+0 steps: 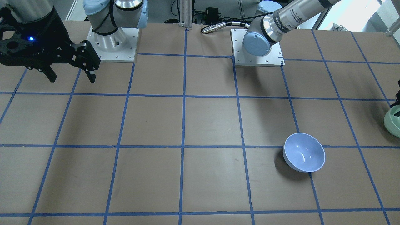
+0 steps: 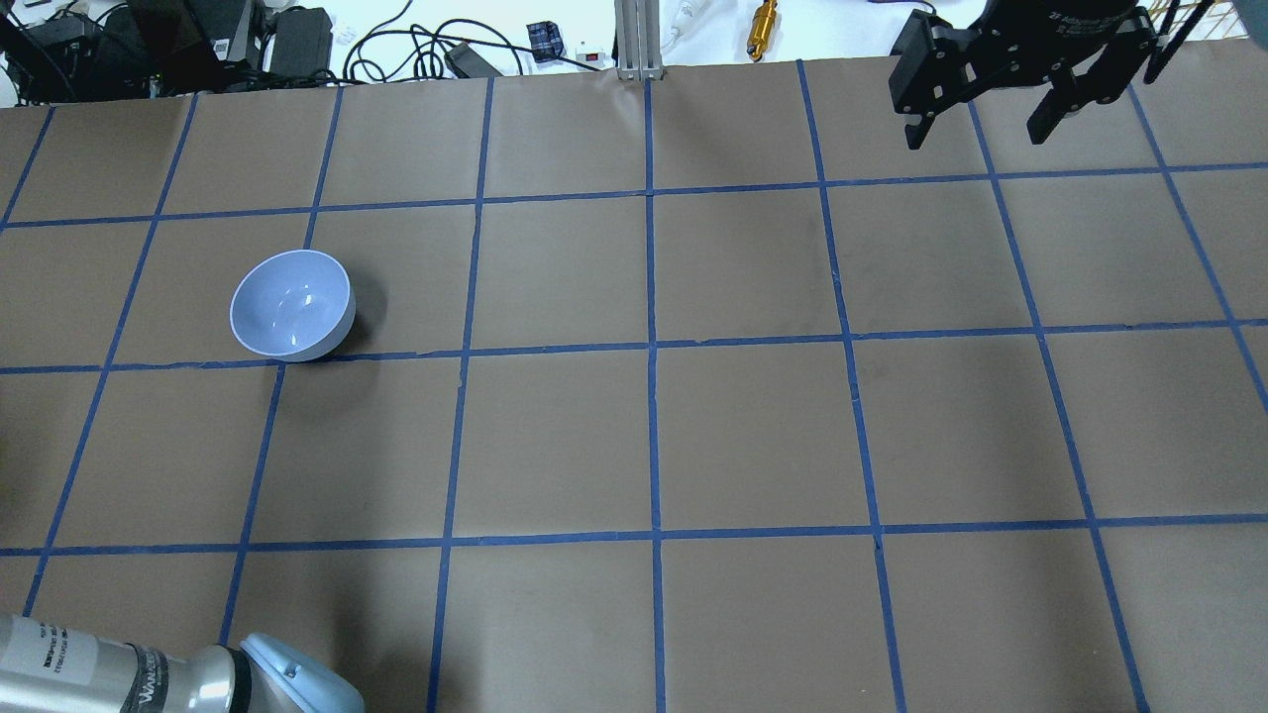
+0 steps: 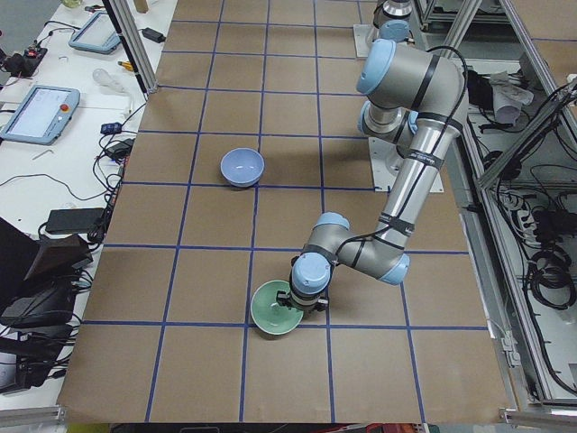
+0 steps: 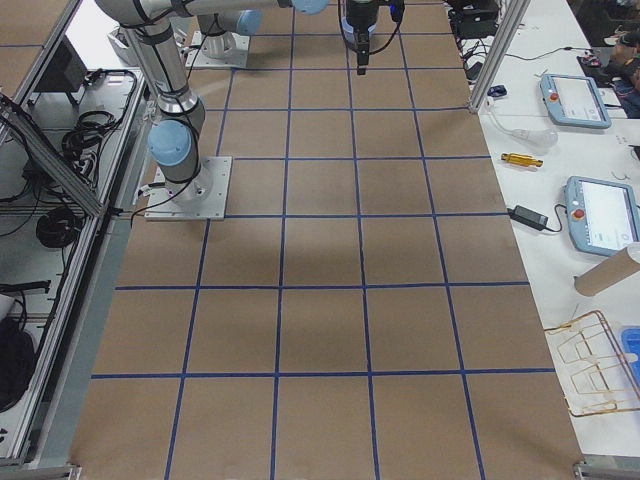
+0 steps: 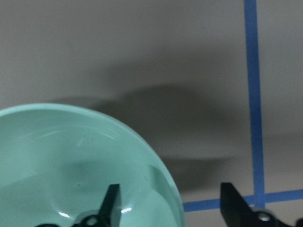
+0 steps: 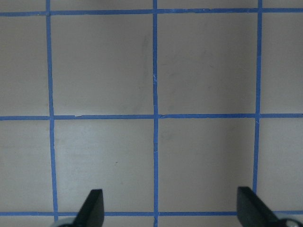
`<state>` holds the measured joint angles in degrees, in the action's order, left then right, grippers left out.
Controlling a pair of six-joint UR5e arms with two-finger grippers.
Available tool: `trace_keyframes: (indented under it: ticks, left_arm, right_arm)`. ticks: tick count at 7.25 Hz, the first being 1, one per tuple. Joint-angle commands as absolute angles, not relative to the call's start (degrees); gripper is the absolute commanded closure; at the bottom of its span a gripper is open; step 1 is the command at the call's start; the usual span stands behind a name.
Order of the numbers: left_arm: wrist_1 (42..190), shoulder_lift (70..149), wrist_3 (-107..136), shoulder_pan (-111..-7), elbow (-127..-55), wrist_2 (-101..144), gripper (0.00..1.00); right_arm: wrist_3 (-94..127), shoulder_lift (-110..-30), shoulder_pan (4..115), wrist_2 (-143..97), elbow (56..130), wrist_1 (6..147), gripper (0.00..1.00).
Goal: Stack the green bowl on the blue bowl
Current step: 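Grasp the pale green bowl by its rim with the left gripper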
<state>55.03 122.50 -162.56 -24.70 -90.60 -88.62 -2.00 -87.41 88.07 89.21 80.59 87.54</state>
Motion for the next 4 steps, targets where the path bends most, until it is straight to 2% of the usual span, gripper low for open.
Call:
trace_keyframes:
  ticks: [1,4]
  left_arm:
    - [54.3,122.3,-161.8,-24.7,-90.4,-88.3,1.0]
    - [54.7,118.5,-157.5,-25.6,-90.4,-88.4,1.0]
  right_arm:
    - [-1.9,-87.4,88.1,89.1,80.6,87.5,0.0]
    - [-1.9,-87.5,88.1,89.2,80.6,87.5,0.0]
